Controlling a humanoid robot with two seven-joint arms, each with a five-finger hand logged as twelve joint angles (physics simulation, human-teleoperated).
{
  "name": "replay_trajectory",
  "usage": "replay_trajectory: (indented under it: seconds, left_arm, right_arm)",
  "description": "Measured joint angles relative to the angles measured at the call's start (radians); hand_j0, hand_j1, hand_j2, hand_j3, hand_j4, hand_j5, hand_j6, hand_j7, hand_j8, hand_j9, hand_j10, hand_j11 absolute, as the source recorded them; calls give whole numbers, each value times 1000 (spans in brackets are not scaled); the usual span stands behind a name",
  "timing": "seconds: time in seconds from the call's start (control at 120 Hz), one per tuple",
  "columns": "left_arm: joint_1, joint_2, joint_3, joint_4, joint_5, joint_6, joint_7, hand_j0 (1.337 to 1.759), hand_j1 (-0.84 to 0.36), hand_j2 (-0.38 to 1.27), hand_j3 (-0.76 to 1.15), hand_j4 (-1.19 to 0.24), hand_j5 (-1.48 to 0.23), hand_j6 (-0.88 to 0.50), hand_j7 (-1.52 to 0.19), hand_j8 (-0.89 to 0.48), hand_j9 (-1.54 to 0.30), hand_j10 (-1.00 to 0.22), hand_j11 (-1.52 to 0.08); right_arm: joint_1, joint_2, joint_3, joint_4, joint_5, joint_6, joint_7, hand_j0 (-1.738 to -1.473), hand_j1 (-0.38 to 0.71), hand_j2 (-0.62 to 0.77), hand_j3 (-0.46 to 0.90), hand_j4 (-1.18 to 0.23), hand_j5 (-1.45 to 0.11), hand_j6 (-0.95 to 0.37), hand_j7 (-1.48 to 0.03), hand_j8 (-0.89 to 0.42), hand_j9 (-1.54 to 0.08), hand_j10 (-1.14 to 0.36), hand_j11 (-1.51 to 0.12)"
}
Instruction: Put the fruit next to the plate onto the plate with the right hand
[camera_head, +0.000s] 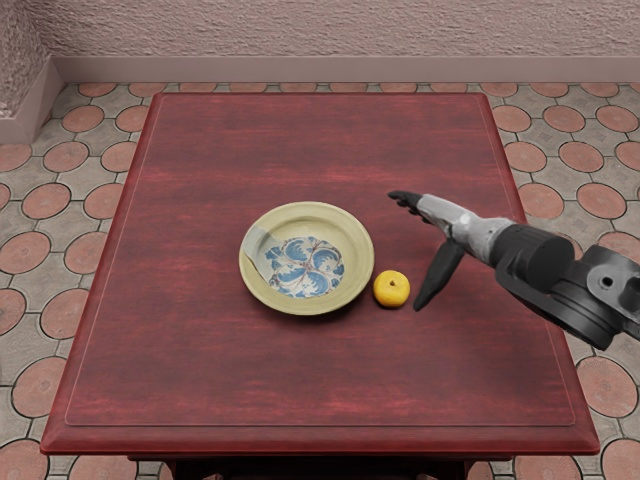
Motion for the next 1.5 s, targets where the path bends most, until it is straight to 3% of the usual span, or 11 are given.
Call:
replay_trajectory:
  seconds: [0.483, 0.758, 1.5]
  left_arm:
    - [0, 0, 0, 0, 0, 0, 0, 1658, 346, 0, 0, -2, -3, -2, -3, -2, -3, -2, -3]
    - [0, 0, 0, 0, 0, 0, 0, 1658, 346, 0, 0, -2, -3, -2, -3, -2, -3, -2, -3]
    - [0, 0, 0, 0, 0, 0, 0, 1658, 346, 0, 0, -2, -3, -2, -3, -2, -3, -2, -3]
  right_arm:
    - [-96, 123, 6, 0, -194, -135, 0, -1658, -302, -7, 0, -41, -52, -42, -52, -42, -52, -41, -52]
    - [-162, 146, 0, 0, -289, -211, 0, -1658, -249, -15, 0, -85, -109, -86, -109, -86, -109, -85, -109]
    - [-245, 160, -18, 0, -348, -314, 1, -1658, 13, -38, 0, -306, -399, -307, -397, -305, -400, -305, -400]
